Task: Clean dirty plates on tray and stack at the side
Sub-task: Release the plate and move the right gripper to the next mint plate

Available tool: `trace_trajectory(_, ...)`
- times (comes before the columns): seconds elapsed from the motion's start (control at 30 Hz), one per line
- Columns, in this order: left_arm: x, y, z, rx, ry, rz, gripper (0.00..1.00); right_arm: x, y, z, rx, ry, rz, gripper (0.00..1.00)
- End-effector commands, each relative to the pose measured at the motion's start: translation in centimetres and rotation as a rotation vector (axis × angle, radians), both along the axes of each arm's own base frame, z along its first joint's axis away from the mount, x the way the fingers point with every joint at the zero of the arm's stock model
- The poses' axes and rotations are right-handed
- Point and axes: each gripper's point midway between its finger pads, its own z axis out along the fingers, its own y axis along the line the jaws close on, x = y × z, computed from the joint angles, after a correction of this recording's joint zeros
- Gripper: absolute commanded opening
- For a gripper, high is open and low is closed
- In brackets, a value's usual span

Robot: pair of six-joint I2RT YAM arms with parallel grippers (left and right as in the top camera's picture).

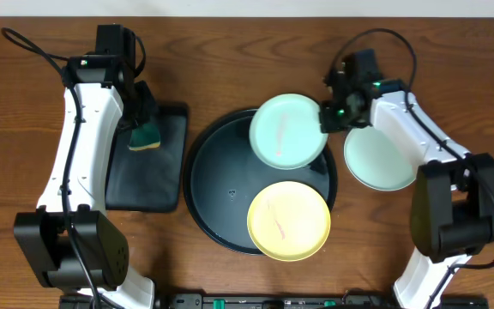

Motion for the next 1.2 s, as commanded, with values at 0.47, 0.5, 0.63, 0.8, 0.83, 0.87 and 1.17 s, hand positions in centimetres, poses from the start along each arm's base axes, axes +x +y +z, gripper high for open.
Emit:
trace_trajectory(0.47, -0.1, -0.3, 0.2, 0.012, -0.004, -0.017, 0.08, -3.8, 11.2, -0.7, 0.008, -0.026, 0.288, 0.01)
trace_trajectory(0.5, -0.1, -0.3, 0.2, 0.012, -0.003, -0.017, 0.07, -3.8, 11.2, -1.1, 0.007, -0.019, 0.281, 0.01)
trace_trajectory(0.63, -0.1, -0.6, 0.2, 0.004, -0.004, -0.022, 0.08, -3.2, 11.3, -1.1, 0.023, -0.022, 0.237, 0.04)
trace_trajectory(0.8, 0.0, -2.4, 0.1, -0.081, -0.004, -0.103, 0.07, -2.5, 11.1, -0.9, 0.057, -0.002, 0.126, 0.25)
trace_trajectory(0.83, 0.0, -2.5, 0.0, -0.086, -0.003, -0.108, 0.07, -2.5, 11.0, -0.9, 0.06, 0.009, 0.104, 0.29)
trace_trajectory(0.87, 0.0, -2.6, 0.1, -0.094, -0.004, -0.115, 0.07, -2.6, 10.8, -1.0, 0.063, 0.026, 0.076, 0.34)
trace_trajectory(1.17, 0.0, -5.4, 0.0, -0.1, 0.002, -0.224, 0.07, -5.8, 10.0, -2.0, 0.035, 0.207, -0.085, 0.33)
